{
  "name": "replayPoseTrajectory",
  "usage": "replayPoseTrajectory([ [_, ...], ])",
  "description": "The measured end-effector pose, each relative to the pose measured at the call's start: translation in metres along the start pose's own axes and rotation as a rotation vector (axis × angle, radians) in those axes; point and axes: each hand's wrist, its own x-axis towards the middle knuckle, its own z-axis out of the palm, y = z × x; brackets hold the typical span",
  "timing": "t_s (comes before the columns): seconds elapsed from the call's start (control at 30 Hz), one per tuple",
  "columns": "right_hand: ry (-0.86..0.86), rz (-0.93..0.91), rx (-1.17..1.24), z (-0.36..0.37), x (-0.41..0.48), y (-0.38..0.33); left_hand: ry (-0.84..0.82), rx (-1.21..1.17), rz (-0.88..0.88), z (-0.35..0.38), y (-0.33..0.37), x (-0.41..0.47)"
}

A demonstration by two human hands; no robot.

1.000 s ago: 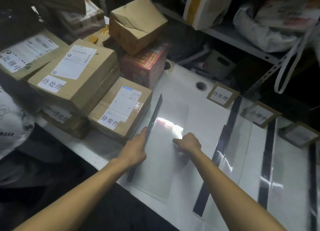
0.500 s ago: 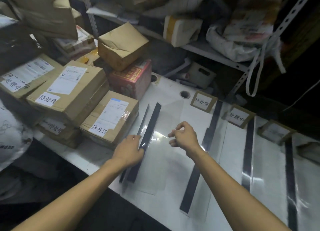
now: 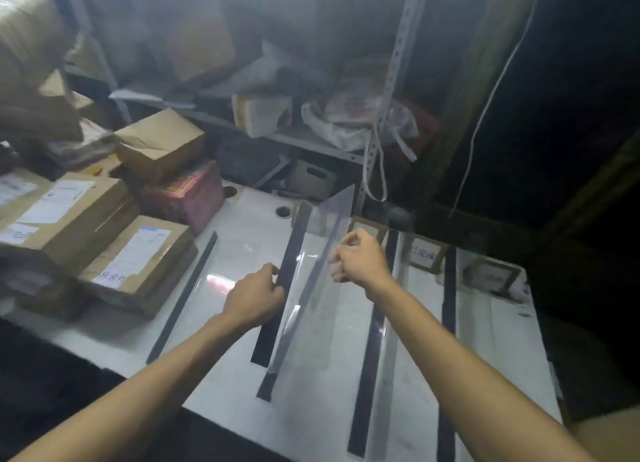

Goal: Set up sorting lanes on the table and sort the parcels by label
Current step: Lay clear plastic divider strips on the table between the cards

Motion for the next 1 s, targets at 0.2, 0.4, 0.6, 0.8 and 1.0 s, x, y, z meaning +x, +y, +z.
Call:
replayPoseTrajectory([
  [0.2, 0.106, -0.082, -0.070, -0.086, -0.023, 0.005, -0.022, -0.002, 0.074, 0.030, 0.081, -0.018],
  [0.4, 0.263, -0.118, -0.094, -0.163, -0.032, 0.019, -0.063, -0.036, 0.195, 0.065, 0.155, -0.015],
  [0.6, 0.430, -0.084, -0.152, -0.229, -0.015, 0.032, -0.153, -0.058, 0.310, 0.103, 0.222, -0.002],
  [0.8, 0.554, -0.061, -0.207, -0.296, 0.003, 0.044, -0.256, -0.101, 0.479, 0.137, 0.292, 0.018],
  [1.0, 0.642, -0.006, -0.301, -0.354, 0.016, 0.068, -0.309, -0.042, 0.567, 0.182, 0.351, 0.021],
])
